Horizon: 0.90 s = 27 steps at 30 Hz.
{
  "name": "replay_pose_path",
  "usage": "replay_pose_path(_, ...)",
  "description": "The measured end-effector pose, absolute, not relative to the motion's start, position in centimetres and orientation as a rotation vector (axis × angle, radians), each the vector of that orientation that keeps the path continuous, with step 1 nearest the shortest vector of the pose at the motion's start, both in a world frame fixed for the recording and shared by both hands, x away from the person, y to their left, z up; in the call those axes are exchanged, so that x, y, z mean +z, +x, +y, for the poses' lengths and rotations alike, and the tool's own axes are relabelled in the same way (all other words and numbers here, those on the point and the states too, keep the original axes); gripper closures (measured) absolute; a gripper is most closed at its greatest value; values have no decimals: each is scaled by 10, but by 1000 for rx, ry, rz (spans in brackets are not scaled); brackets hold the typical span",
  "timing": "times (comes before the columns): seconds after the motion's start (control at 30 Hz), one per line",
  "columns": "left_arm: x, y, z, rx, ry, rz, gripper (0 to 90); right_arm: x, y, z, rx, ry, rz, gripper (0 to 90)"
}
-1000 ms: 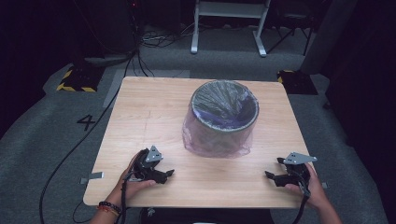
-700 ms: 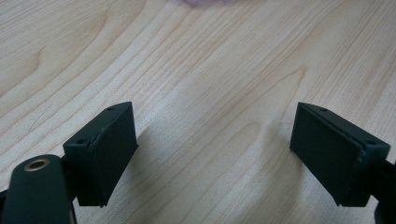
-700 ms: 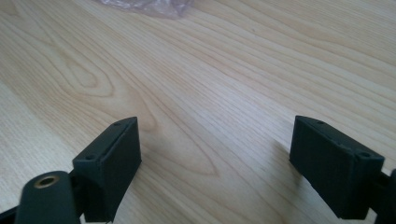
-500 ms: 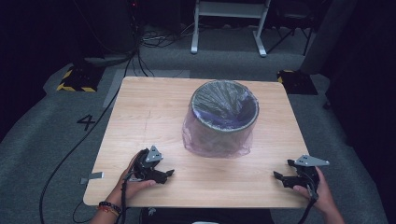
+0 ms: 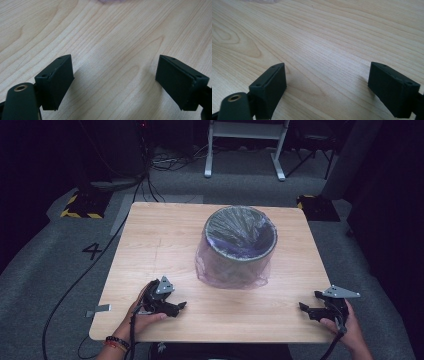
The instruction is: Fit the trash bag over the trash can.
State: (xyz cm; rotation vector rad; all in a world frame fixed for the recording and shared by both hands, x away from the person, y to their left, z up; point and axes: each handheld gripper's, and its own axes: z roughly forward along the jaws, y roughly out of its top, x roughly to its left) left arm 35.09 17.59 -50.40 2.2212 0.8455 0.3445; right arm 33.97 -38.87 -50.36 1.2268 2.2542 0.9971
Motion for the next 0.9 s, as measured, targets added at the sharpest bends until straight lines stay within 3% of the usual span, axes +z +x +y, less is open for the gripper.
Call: replay_pose_path(0.9,-504,353,175,334,2224,831,139,-504,340,-389,993,1233,2247,151)
